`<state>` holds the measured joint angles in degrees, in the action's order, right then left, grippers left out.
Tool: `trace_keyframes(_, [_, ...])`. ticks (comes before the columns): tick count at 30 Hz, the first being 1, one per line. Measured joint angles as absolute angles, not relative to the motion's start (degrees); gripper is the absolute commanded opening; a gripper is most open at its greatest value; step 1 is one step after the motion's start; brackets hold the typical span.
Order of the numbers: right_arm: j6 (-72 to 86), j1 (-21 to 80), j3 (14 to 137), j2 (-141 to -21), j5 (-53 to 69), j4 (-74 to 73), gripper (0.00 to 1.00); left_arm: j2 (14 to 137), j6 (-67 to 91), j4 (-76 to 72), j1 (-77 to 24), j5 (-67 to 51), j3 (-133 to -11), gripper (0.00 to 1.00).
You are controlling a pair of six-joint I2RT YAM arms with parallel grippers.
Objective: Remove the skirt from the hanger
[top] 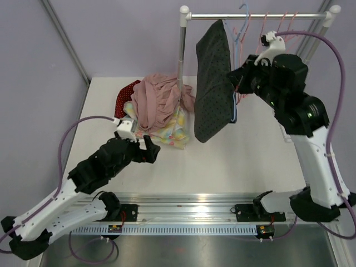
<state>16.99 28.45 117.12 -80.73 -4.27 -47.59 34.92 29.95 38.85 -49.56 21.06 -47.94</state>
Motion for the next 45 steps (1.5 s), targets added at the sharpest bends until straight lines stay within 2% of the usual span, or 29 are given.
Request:
trace_keyframes(5, [20.34, 28.47, 103.72, -67.42, -2.0, -46.13, 0.0, 50.17, 23.18, 19.25, -51.11, 8.01, -48.51, 0.99])
trace_keyframes(9, [21.96, 28.49, 98.17, -64.1, -0.56, -46.85, 0.0, 60.64, 19.68, 8.78, -54.3, -1.61, -53.3, 0.99])
trace_keyframes(15, [22.46, 28.49, 96.73, -63.94, -0.34, -51.4, 0.0, 68.51, 16.23, -3.99, -65.98, -8.49, -60.38, 0.99])
trace_keyframes(23, [23.09, 28.49, 98.15, -61.47, 0.4, -53.23, 0.0, 75.68, 13.52, -9.28, -78.5, -3.22, -62.33, 0.99])
trace_keyframes(30, [25.43, 28.49, 98.87, -58.98, 2.04, -53.95, 0.0, 81.73, 11.68, -8.86, -80.73, 8.99, -65.71, 0.98])
trace_keyframes(37, [28.97, 28.49, 98.74, -52.73, 3.99, -55.37, 0.0, 83.61, 9.65, -10.72, -81.06, 18.63, -69.17, 0.75])
trace_keyframes(38, [29.36, 28.49, 98.74, -52.14, 4.16, -55.48, 0.0, 83.79, 9.45, -11.16, -81.12, 19.29, -69.43, 0.63])
trace_keyframes(40, [30.2, 28.49, 98.74, -51.0, 4.47, -55.61, 0.0, 84.4, 8.99, -12.4, -81.21, 20.4, -69.95, 0.5])
trace_keyframes(41, [30.55, 28.49, 98.72, -50.7, 4.84, -55.61, 0.0, 84.79, 8.84, -12.78, -81.23, 20.62, -70.3, 0.36])
trace_keyframes(42, [30.89, 28.49, 98.67, -50.54, 5.23, -55.61, 0.0, 85.32, 8.75, -13.41, -81.23, 20.93, -70.67, 0.01])
trace_keyframes(45, [31.83, 28.49, 97.76, -50.26, 6.15, -55.53, 0.0, 86.35, 7.84, -14.06, -81.34, 21.5, -71.59, 0.0])
